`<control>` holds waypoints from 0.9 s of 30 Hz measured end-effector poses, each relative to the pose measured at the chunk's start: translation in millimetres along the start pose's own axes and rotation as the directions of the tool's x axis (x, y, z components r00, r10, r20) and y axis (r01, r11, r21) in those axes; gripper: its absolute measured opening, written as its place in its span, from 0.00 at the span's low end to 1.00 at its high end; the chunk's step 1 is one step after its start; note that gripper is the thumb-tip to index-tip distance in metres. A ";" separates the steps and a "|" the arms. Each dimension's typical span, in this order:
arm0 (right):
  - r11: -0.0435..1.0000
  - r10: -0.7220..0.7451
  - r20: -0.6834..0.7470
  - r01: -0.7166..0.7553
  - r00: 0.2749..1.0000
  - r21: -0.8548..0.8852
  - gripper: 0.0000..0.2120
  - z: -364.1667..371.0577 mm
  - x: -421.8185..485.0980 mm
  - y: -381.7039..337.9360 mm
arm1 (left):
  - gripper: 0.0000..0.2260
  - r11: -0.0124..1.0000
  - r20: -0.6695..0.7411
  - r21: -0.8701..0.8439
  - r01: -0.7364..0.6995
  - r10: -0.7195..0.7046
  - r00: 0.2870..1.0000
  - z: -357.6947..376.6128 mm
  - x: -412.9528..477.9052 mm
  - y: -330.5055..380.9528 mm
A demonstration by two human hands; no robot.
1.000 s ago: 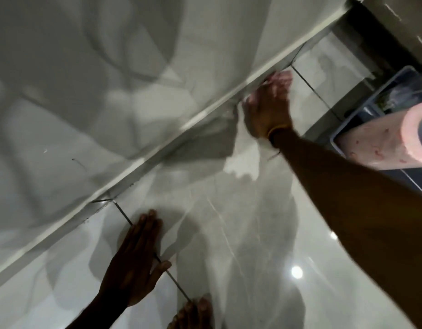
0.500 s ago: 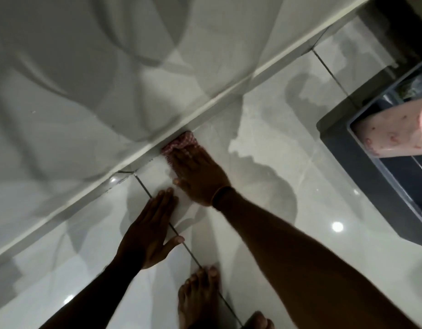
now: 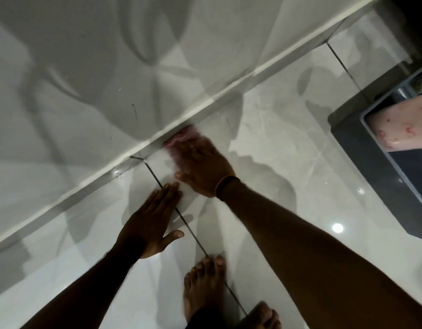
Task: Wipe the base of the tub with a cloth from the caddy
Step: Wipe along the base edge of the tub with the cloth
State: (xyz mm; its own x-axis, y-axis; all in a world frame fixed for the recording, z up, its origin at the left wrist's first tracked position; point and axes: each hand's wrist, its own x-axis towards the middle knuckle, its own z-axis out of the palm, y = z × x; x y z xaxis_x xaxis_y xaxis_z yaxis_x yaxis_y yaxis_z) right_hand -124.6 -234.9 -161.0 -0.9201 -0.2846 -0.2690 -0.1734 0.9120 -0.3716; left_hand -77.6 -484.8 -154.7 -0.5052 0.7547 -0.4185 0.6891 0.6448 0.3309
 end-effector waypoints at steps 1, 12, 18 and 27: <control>0.994 0.112 -0.042 -0.112 0.993 0.006 0.37 -4.4 -0.8 13.6 | 0.44 1.000 0.008 -0.006 -0.007 0.007 1.000 -0.6 -0.5 -2.2; 0.996 -0.063 0.115 0.055 0.991 0.076 0.39 5.7 -3.0 -52.3 | 0.42 0.999 -0.017 0.026 0.030 -0.029 0.999 0.3 -3.5 1.3; 0.944 0.314 -0.009 -0.314 0.949 -0.099 0.46 -36.0 -2.3 108.6 | 0.42 1.000 -0.050 0.000 -0.003 0.003 0.999 4.4 -0.4 -3.2; 0.716 0.698 -0.041 -0.698 0.715 0.006 0.55 -107.8 17.5 229.2 | 0.40 0.999 -0.055 -0.035 0.018 -0.020 0.998 -13.8 21.7 -16.5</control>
State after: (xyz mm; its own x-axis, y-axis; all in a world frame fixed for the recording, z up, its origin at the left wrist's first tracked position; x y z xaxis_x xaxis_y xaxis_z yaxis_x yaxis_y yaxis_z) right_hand -218.3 0.9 -155.1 -0.7935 0.4449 -0.4153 0.5202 0.8500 -0.0833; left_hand -107.1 -477.4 -157.5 -0.5465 0.7472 -0.3783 0.6610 0.6621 0.3530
